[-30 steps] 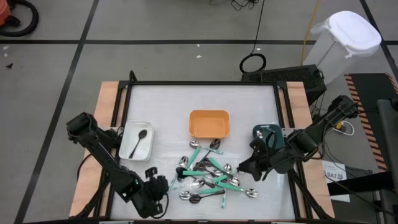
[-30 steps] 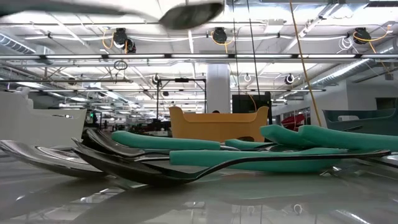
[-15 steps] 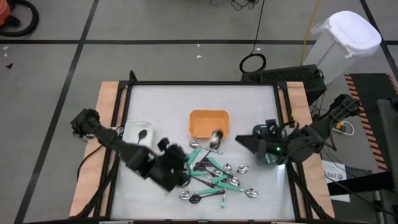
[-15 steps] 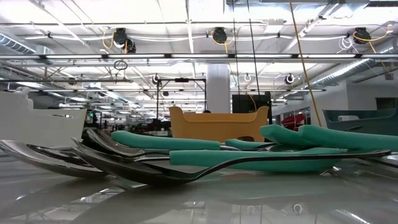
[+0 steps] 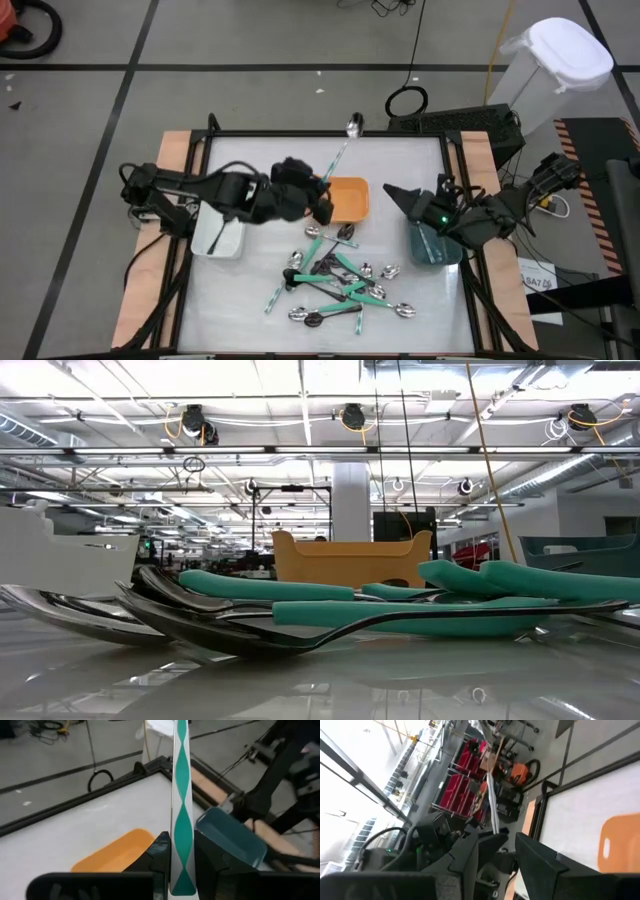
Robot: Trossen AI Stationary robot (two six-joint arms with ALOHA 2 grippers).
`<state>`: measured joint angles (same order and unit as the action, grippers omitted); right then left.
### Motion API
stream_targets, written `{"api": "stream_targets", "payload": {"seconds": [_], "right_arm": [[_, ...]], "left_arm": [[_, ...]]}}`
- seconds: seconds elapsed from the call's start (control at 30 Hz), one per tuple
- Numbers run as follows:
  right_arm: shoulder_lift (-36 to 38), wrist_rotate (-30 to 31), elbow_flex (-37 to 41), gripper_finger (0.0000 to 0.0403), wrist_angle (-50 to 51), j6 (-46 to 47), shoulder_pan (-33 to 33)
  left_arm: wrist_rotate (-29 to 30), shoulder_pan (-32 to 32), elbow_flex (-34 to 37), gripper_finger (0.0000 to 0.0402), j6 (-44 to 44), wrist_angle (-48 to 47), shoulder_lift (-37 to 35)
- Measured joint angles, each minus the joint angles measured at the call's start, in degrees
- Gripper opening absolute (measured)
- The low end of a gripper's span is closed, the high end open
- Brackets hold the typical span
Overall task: Sort silverware by color (type)
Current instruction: Put the white spoon into the blue bin
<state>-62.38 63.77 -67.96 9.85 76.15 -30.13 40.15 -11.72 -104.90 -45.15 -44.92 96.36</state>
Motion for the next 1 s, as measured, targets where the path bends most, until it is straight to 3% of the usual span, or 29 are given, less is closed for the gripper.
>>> {"api": "stream_targets", "payload": {"seconds": [0.33, 0.6, 1.0], "right_arm": [[0.4, -7.2, 0.0, 0.0125, -10.5, -12.1, 8.9], [0.3, -14.0, 0.0, 0.0125, -7.3, -9.7, 15.3], [-2.4, -24.1, 0.0, 0.0125, -0.8, -6.3, 19.2]], "left_arm": [[-1.5, 0.4, 0.1, 0.0051, 1.5, 2.3, 1.6], [-1.2, -0.5, 0.1, 0.0051, 1.1, 4.9, 4.0], [-1.4, -0.4, 0.1, 0.0051, 0.1, 9.2, 5.7]]}}
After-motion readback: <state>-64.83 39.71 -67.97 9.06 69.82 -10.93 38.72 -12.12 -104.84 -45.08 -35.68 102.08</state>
